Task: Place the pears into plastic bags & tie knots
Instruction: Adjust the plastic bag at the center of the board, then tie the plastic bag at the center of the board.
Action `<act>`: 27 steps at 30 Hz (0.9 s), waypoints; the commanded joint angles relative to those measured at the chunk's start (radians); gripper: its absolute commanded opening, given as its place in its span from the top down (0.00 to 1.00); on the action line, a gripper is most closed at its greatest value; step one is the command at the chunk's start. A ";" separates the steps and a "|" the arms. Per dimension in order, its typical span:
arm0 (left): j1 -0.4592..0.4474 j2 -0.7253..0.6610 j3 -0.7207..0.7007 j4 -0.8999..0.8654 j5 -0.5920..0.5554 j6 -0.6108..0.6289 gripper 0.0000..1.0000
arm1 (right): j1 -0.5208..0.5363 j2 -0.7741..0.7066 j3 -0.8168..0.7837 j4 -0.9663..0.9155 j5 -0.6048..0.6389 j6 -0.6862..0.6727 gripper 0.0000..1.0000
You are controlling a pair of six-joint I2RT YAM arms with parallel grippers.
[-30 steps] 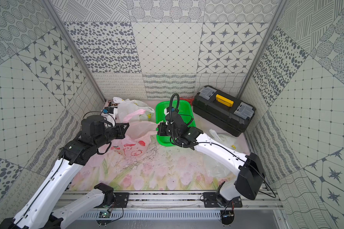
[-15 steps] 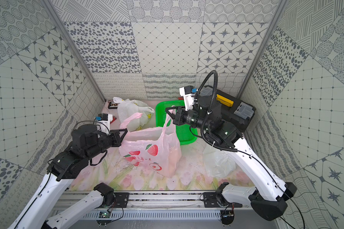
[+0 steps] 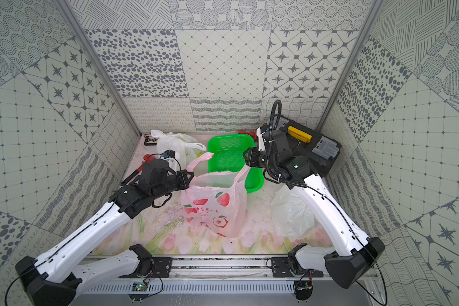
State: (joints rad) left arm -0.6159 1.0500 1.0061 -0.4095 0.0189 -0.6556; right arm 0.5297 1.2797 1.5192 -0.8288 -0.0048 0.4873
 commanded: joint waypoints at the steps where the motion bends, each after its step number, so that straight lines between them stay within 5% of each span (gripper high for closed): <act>1: -0.005 0.070 0.040 0.144 -0.039 -0.025 1.00 | 0.014 -0.023 0.144 -0.120 0.219 -0.108 0.41; 4: -0.005 0.089 0.050 0.144 -0.056 -0.029 1.00 | 0.056 -0.019 0.214 -0.154 0.252 -0.127 0.37; 9: -0.005 0.115 0.058 0.177 -0.025 -0.028 1.00 | 0.175 0.046 0.237 -0.031 0.099 -0.047 0.31; 19: -0.007 0.137 0.056 0.213 -0.005 -0.036 1.00 | 0.179 0.271 0.181 0.325 -0.090 0.216 0.26; 25: -0.007 0.147 0.042 0.223 0.007 -0.033 1.00 | 0.180 0.380 0.186 0.437 -0.120 0.300 0.30; 27: -0.006 0.158 0.045 0.223 0.032 -0.014 1.00 | 0.182 0.411 0.203 0.462 -0.141 0.299 0.41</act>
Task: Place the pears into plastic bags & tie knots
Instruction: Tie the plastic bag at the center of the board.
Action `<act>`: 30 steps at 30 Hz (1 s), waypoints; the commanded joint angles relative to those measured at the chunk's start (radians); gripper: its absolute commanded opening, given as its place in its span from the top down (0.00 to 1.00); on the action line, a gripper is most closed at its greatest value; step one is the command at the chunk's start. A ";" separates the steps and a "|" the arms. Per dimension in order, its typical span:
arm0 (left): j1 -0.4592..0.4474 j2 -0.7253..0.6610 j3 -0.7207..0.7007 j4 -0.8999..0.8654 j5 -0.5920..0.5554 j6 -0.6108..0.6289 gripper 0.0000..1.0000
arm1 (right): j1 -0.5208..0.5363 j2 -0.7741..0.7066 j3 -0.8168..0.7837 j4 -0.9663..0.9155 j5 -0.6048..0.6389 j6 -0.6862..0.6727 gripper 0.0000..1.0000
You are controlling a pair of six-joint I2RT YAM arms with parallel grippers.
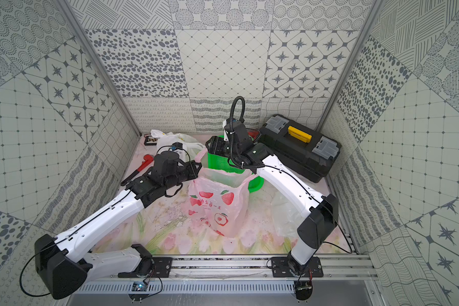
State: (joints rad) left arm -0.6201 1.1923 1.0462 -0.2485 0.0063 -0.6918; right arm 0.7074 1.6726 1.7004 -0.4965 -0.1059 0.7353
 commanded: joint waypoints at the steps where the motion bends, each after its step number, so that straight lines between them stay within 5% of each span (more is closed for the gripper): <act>1: -0.003 0.020 0.012 0.057 0.058 0.035 0.99 | 0.004 0.033 0.033 0.129 -0.052 0.045 0.52; 3: -0.001 0.023 0.032 0.028 0.096 0.099 0.90 | 0.004 0.054 0.062 0.125 -0.077 0.007 0.73; 6: 0.018 0.004 0.080 -0.061 0.200 0.244 0.67 | -0.001 0.054 0.103 0.104 -0.098 -0.071 0.91; 13: 0.248 -0.094 0.138 -0.217 0.538 0.492 0.33 | -0.028 0.065 0.228 -0.036 -0.290 -0.232 1.00; 24: 0.304 -0.004 0.181 -0.063 0.845 0.633 0.30 | -0.049 0.068 0.273 -0.059 -0.579 -0.251 1.00; 30: 0.300 0.092 0.188 0.058 0.957 0.578 0.44 | -0.052 0.068 0.249 0.005 -0.665 -0.204 0.98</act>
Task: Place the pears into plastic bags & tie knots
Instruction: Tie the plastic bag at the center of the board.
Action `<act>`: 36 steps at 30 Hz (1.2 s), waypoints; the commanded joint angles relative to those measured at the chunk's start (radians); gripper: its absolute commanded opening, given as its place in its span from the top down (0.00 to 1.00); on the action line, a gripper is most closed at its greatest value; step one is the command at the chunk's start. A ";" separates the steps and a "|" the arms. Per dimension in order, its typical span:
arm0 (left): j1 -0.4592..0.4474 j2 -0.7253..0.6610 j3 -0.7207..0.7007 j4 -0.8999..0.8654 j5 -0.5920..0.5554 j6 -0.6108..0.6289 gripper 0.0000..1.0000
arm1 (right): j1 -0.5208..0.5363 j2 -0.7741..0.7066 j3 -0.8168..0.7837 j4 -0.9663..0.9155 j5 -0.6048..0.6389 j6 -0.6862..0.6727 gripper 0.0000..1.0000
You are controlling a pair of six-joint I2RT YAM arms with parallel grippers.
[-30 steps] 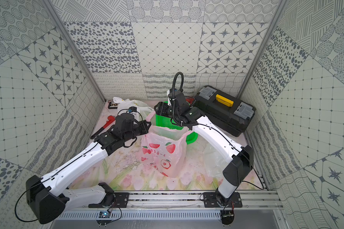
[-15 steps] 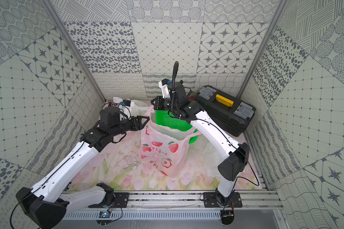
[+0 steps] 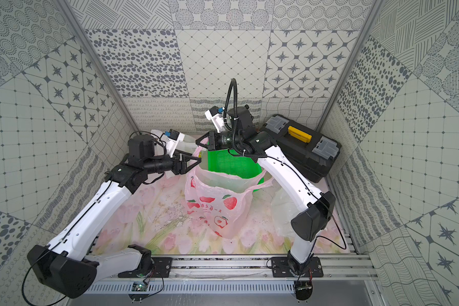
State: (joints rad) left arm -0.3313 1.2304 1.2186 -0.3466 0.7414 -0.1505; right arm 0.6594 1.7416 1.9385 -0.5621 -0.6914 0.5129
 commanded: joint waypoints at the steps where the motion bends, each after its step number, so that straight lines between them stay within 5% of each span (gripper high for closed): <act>1: 0.008 0.067 0.015 0.173 0.227 0.018 0.47 | -0.004 0.002 0.013 0.076 -0.080 0.025 0.97; 3: -0.005 0.085 0.010 0.211 0.237 -0.013 0.65 | -0.007 0.007 0.016 0.076 -0.084 0.030 0.95; 6: -0.009 0.086 0.002 0.194 0.158 -0.021 1.00 | -0.028 -0.006 0.019 0.060 -0.057 0.036 0.78; 12: 0.017 0.116 0.059 -0.031 -0.145 -0.059 1.00 | -0.205 -0.216 -0.160 0.045 0.079 0.032 0.43; 16: 0.056 0.134 0.055 -0.098 -0.302 -0.145 1.00 | -0.356 -0.422 -0.430 0.091 0.221 0.045 0.35; 20: 0.105 0.109 -0.006 -0.069 -0.343 -0.240 1.00 | -0.482 -0.618 -0.691 0.119 0.316 0.058 0.32; 36: 0.106 0.059 -0.042 -0.068 -0.369 -0.284 1.00 | -0.244 -0.896 -1.182 0.409 0.436 0.061 0.23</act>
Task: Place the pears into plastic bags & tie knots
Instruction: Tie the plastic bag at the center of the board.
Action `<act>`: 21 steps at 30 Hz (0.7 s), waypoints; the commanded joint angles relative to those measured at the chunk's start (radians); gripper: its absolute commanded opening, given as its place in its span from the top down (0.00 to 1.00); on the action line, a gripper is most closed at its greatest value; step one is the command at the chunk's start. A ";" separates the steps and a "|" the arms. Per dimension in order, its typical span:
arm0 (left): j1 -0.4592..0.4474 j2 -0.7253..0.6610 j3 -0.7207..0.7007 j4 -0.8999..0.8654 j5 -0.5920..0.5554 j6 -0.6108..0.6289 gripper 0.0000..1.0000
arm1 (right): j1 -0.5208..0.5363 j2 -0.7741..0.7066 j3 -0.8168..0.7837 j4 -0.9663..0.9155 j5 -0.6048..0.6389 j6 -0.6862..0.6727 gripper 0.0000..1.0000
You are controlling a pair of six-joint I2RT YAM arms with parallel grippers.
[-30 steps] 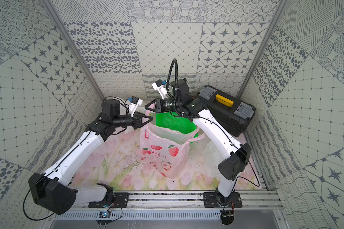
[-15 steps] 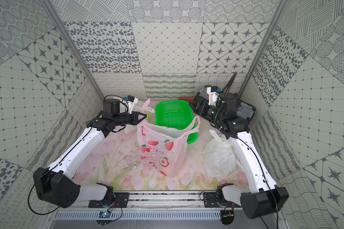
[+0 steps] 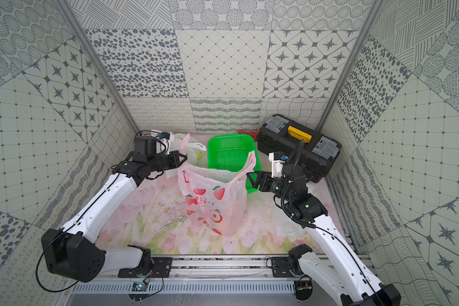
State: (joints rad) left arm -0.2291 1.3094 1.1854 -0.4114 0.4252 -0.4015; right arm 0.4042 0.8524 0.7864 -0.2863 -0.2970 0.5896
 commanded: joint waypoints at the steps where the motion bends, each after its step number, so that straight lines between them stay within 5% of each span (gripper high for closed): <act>1: 0.005 -0.023 -0.010 -0.004 -0.053 -0.033 1.00 | 0.029 0.008 -0.030 0.116 0.042 -0.053 0.23; 10: 0.004 -0.028 -0.006 -0.003 -0.046 -0.042 1.00 | 0.215 0.041 -0.029 0.167 0.026 -0.201 0.20; 21: 0.000 -0.059 -0.012 -0.002 -0.037 -0.059 1.00 | 0.228 0.240 0.037 0.288 0.350 -0.066 0.22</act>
State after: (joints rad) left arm -0.2291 1.2716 1.1763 -0.4149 0.3943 -0.4461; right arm 0.6292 1.0546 0.7807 -0.0788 -0.0681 0.4942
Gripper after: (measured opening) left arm 0.047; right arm 0.783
